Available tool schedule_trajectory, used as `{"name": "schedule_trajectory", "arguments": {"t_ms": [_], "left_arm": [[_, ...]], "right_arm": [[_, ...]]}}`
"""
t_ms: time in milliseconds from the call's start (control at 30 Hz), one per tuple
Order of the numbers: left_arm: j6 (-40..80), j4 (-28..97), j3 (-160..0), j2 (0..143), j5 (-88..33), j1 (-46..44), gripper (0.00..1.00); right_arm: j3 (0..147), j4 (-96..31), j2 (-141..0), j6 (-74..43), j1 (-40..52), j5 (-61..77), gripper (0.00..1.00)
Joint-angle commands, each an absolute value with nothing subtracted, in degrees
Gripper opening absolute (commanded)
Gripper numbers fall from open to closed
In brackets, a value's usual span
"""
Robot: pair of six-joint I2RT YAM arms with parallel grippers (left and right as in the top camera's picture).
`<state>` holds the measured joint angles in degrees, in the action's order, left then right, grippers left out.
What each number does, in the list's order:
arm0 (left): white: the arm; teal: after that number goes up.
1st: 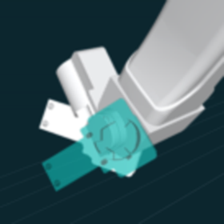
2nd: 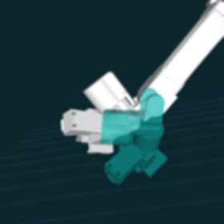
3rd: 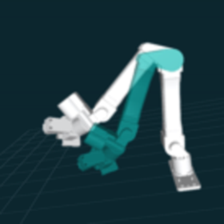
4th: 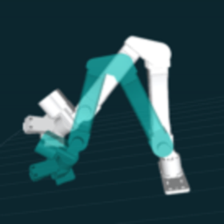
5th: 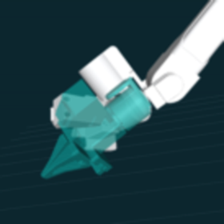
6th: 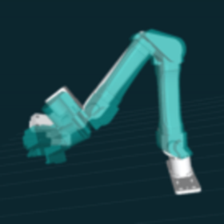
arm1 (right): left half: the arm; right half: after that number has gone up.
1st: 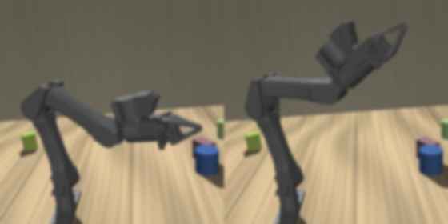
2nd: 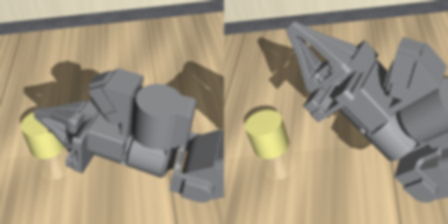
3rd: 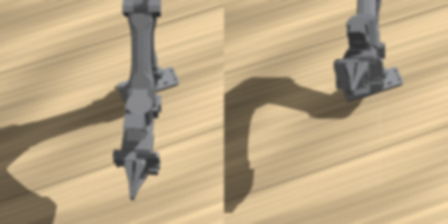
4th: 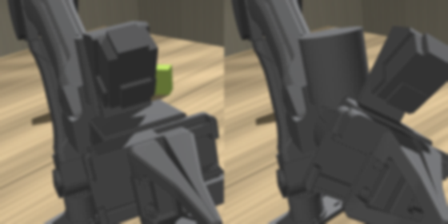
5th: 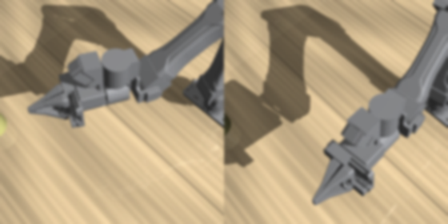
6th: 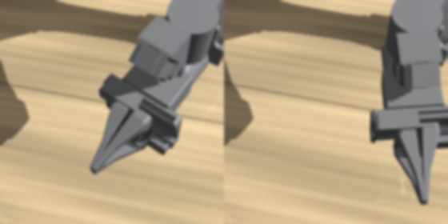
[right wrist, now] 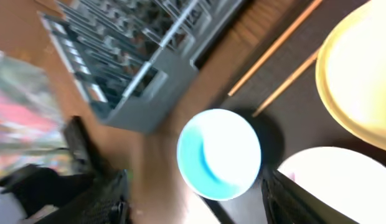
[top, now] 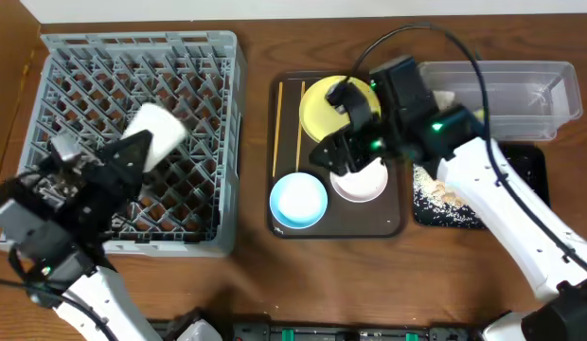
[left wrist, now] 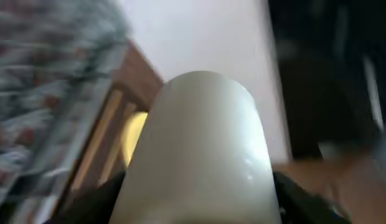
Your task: Sort waste into correct bins and load items into the dishwasher
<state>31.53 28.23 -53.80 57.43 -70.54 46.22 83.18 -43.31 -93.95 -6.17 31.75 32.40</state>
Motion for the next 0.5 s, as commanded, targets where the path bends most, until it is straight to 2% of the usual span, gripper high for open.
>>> {"name": "schedule_trajectory", "arguments": {"t_ms": [0, 233, 467], "left_arm": [[29.4, 33.5, -54.8, 57.1, -54.3, 47.9, 0.47], [28.0, 52.8, -61.7, 57.1, -7.7, 47.9, 0.48], [29.3, 53.9, -62.4, 64.5, -2.0, 47.9, 0.49]], "right_arm": [[83.2, -43.1, -92.6, -4.1, 34.6, 25.5, 0.67], [83.2, -43.1, -92.6, -3.7, 36.5, 23.7, 0.7], [83.2, -43.4, -92.6, -3.7, 36.5, 23.7, 0.7]]}}
